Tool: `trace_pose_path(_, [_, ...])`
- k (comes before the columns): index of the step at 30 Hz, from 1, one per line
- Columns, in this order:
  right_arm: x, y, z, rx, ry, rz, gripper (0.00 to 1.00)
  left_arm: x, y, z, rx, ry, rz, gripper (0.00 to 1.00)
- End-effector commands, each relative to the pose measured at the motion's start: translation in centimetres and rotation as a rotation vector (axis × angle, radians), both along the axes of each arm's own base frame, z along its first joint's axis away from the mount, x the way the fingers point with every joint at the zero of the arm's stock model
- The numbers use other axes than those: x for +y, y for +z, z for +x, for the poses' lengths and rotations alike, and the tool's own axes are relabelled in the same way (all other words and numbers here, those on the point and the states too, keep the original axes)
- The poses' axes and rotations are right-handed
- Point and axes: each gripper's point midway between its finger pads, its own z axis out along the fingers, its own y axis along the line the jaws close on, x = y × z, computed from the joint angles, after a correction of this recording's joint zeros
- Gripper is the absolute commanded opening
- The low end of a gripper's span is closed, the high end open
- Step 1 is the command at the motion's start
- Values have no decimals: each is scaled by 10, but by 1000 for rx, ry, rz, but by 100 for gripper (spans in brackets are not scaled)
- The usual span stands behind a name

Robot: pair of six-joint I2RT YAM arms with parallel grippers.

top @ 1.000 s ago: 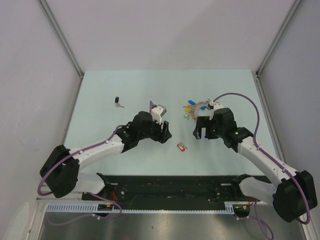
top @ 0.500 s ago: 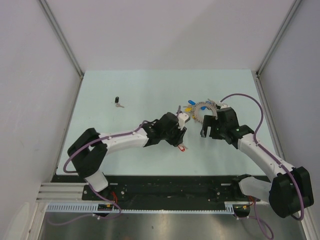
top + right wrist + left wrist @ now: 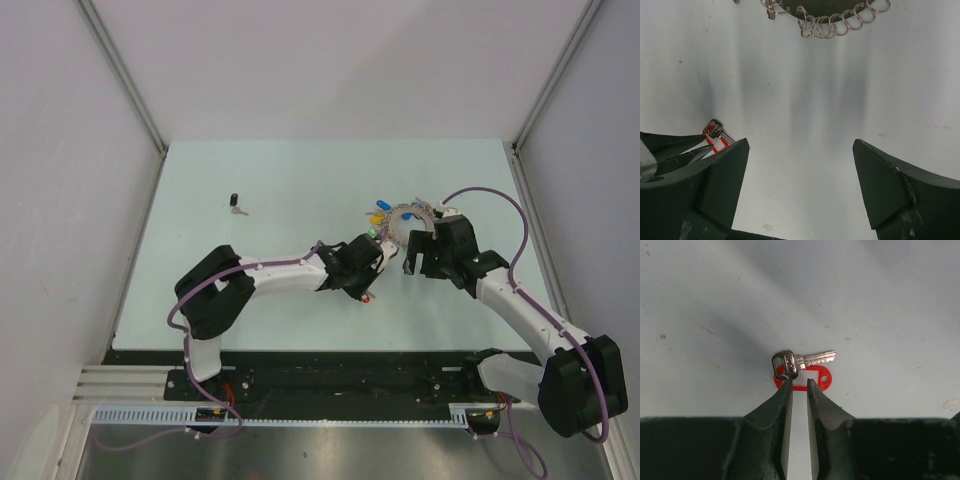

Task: Put the keys on the keyring

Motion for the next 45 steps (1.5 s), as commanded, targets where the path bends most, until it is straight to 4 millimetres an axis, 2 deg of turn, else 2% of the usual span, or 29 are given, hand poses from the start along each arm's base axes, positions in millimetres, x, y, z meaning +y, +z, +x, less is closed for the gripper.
trace_pose_path(1, [-4, 12, 5, -45, -14, -9, 90, -3, 9, 12, -58, -28, 38, 22])
trace_pose_path(9, [-2, 12, 4, -49, 2, -1, 90, 5, 1, 18, -78, -1, 94, 22])
trace_pose_path(15, [-2, 12, 3, -52, 6, 1, 90, 5, -1, 17, -64, 7, 84, 12])
trace_pose_path(17, [-2, 13, 3, -54, 8, 4, 90, 4, 0, 15, -60, 6, 76, 7])
trace_pose_path(18, [-2, 12, 3, -54, 8, 5, 90, 4, 0, 15, -61, 8, 73, 1])
trace_pose_path(23, [0, 13, 3, -57, 22, 12, 90, 5, 6, 12, -52, 40, 41, 0])
trace_pose_path(25, [1, 13, 2, -58, 29, 14, 90, 7, 16, 16, -51, 82, -3, 0])
trace_pose_path(26, [1, 14, 3, -62, 27, 18, 90, 13, 14, 14, -24, 127, -22, 0])
trace_pose_path(28, [3, 15, 2, -66, 33, 21, 90, 13, 33, 19, -23, 192, -121, 0])
trace_pose_path(29, [3, 16, 3, -71, 34, 25, 90, 23, 28, 18, 23, 266, -153, 0])
trace_pose_path(30, [3, 16, 2, -72, 35, 26, 90, 25, 33, 20, 32, 299, -199, 0])
trace_pose_path(31, [5, 17, 3, -77, 40, 35, 90, 21, 53, 30, 9, 333, -299, 0])
trace_pose_path(32, [5, 16, 2, -75, 43, 36, 90, 26, 49, 26, 52, 391, -337, 0])
trace_pose_path(33, [5, 17, 3, -80, 42, 36, 90, 26, 53, 27, 55, 416, -377, 0])
trace_pose_path(34, [6, 17, 3, -84, 43, 38, 90, 22, 72, 35, 28, 439, -469, 0])
trace_pose_path(35, [10, 18, 2, -80, 63, 56, 90, 28, 67, 33, 50, 499, -497, 0])
trace_pose_path(36, [10, 18, 1, -80, 68, 58, 90, 29, 72, 36, 46, 527, -538, 1])
trace_pose_path(37, [12, 19, 0, -82, 74, 64, 90, 29, 87, 42, 23, 552, -615, 0])
trace_pose_path(38, [13, 19, -1, -83, 82, 64, 90, 35, 79, 40, 48, 603, -631, 0])
trace_pose_path(42, [14, 22, -3, -95, 97, 68, 90, 54, 93, 55, -48, 707, -703, 0])
trace_pose_path(45, [15, 22, -3, -98, 100, 72, 90, 61, 93, 59, -65, 743, -713, 0])
